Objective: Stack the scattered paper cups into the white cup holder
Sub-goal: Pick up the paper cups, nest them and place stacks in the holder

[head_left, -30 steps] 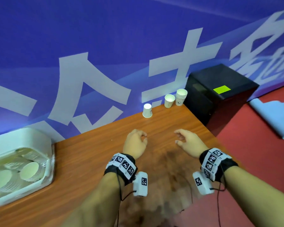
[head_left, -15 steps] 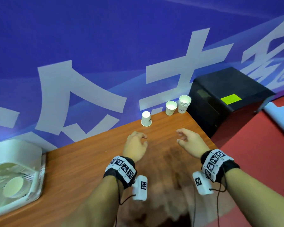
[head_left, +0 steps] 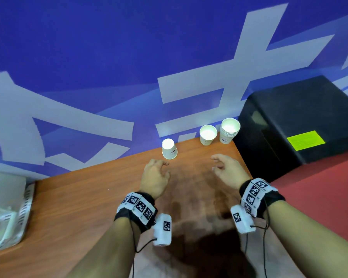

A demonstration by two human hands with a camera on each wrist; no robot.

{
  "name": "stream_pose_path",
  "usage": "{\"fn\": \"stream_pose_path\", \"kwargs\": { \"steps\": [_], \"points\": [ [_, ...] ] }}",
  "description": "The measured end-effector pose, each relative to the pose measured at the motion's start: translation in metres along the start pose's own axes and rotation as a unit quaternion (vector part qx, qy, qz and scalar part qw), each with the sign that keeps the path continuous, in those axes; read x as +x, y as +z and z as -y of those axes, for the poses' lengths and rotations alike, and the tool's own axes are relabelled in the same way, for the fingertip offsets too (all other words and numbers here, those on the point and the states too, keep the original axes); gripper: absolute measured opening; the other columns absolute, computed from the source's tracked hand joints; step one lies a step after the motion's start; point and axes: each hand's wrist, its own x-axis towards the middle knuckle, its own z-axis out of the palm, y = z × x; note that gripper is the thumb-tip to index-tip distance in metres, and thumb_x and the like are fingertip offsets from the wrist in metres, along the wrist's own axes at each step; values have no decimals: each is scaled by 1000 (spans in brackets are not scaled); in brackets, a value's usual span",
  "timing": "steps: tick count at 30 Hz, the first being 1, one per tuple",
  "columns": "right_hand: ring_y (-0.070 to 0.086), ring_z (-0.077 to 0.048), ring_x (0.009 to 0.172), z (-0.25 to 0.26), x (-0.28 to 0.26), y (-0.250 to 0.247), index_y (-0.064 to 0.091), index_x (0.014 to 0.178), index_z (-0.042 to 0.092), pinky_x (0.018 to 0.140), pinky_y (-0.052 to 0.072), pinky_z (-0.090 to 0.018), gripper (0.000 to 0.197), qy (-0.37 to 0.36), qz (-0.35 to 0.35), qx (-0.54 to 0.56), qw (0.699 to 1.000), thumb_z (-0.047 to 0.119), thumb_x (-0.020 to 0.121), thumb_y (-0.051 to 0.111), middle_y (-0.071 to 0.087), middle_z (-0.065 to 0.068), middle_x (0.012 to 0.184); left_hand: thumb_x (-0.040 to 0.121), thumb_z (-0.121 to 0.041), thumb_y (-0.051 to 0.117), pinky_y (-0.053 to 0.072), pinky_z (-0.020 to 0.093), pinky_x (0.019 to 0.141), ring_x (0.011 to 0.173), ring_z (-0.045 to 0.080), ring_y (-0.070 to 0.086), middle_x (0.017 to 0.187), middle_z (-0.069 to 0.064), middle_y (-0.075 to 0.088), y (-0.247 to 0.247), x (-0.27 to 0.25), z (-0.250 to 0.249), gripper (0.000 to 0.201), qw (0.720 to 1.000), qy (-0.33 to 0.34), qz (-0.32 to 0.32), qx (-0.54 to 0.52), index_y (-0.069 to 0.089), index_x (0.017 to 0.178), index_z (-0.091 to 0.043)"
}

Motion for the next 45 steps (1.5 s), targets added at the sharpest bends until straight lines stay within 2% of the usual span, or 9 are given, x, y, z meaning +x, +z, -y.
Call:
{"fn": "stream_pose_path", "kwargs": {
  "steps": [4, 8, 14, 19, 24, 29, 35, 41, 45],
  "points": [
    [58, -18, 109, -6, 37, -4, 55, 130, 20, 100, 45, -34, 43, -31, 14, -10, 999, 14, 88, 62, 52, 2, 127, 82, -16, 59, 44, 38, 98, 105, 26, 54, 110, 1, 52, 4, 20, 2, 36, 999, -31, 3, -11, 63, 118, -19],
    [61, -17, 92, -7, 72, -7, 46, 139, 24, 93, 46, -31, 57, -61, -5, -24, 998, 10, 86, 60, 44, 6, 140, 84, -15, 60, 43, 37, 100, 108, 24, 53, 113, -2, 50, 5, 40, 4, 39, 1000, -29, -8, -3, 59, 122, -20],
    [48, -25, 128, -18, 112, 5, 30, 149, 21, 102, 40, -34, 69, -36, 26, -115, 992, 14, 86, 58, 24, 0, 157, 82, -10, 60, 32, 25, 102, 117, 24, 46, 122, 1, 51, 7, 73, 11, 48, 999, -8, -44, 21, 55, 129, -19],
    [53, -34, 115, -24, 125, 14, 33, 146, 12, 95, 46, -42, 65, -38, 38, -171, 984, 16, 86, 57, 49, -13, 132, 81, -14, 61, 34, 29, 98, 114, 24, 43, 129, 0, 47, 14, 90, 8, 50, 996, 20, -66, 60, 52, 130, -23],
    [60, -31, 101, -36, 126, 20, 64, 119, 8, 90, 47, -36, 41, -105, -42, -94, 989, 4, 78, 66, 64, -10, 111, 78, -20, 61, 41, 45, 98, 123, 29, 38, 143, 1, 39, 20, 105, 6, 58, 992, 21, -39, 122, 46, 133, -30],
    [59, -21, 76, -36, 115, 24, 71, 89, 9, 71, 47, -28, 16, -126, -72, -18, 989, 3, 75, 70, 64, -3, 88, 78, -19, 62, 38, 46, 95, 136, 28, 23, 154, -2, 26, 25, 112, -4, 70, 976, 60, 21, 206, 39, 142, -35],
    [59, -15, 78, -44, 96, 33, 71, 85, 14, 71, 49, -29, 12, -101, -53, 16, 993, 6, 77, 69, 64, 3, 87, 79, -19, 65, 32, 47, 106, 144, 30, 8, 159, 2, 9, 41, 119, -8, 73, 951, 24, 92, 294, 33, 143, -34],
    [57, -13, 75, -47, 85, 30, 69, 79, 13, 68, 40, -21, 5, -91, -47, -2, 995, 8, 79, 68, 61, 5, 82, 75, -4, 57, 38, 42, 93, 123, 33, 29, 156, 4, 9, 45, 108, -3, 64, 944, -5, 100, 314, 40, 130, -33],
    [55, -16, 74, -46, 78, 24, 65, 73, 14, 67, 43, -28, 8, -83, -43, -10, 996, 10, 80, 68, 58, 7, 78, 77, -8, 57, 41, 42, 87, 111, 31, 37, 139, 4, 27, 40, 100, 0, 60, 950, -27, 95, 297, 43, 128, -36]
  ]
}}
